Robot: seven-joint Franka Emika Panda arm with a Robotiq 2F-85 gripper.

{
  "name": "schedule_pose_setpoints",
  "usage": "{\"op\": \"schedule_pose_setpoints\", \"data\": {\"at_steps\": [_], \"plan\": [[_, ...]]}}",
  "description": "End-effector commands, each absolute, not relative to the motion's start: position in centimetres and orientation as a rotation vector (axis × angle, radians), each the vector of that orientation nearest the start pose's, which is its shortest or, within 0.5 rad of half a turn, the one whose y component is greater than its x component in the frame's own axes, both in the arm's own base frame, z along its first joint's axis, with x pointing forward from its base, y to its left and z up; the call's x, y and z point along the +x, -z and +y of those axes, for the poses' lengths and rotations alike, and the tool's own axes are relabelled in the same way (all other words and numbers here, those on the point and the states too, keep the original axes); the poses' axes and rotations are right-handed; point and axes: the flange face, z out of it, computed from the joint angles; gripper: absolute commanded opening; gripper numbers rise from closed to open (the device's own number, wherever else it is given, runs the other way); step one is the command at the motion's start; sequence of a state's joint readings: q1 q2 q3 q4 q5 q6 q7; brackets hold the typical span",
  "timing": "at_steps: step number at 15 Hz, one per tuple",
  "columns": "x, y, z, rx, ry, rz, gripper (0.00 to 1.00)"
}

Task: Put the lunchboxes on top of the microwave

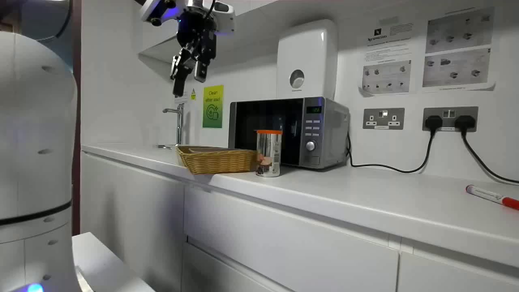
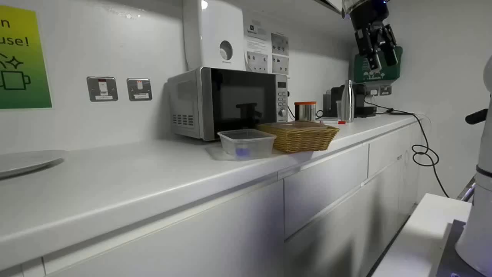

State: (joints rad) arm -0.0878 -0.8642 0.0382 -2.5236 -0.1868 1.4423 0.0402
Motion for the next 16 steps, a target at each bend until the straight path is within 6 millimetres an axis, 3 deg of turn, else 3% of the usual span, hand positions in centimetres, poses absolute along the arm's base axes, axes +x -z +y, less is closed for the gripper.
{"op": "schedule_pose_setpoints", "data": {"at_steps": [1, 10, 12, 16], "plan": [[26.5, -52.9, -3.3, -3.329, -0.37, 0.184, 1.0], [26.7, -52.7, -3.6, -3.323, -0.337, 0.221, 1.0], [27.5, -52.3, -3.8, -3.274, -0.306, 0.162, 1.0], [30.5, -50.2, -3.5, -3.256, -0.294, 0.33, 1.0]]}}
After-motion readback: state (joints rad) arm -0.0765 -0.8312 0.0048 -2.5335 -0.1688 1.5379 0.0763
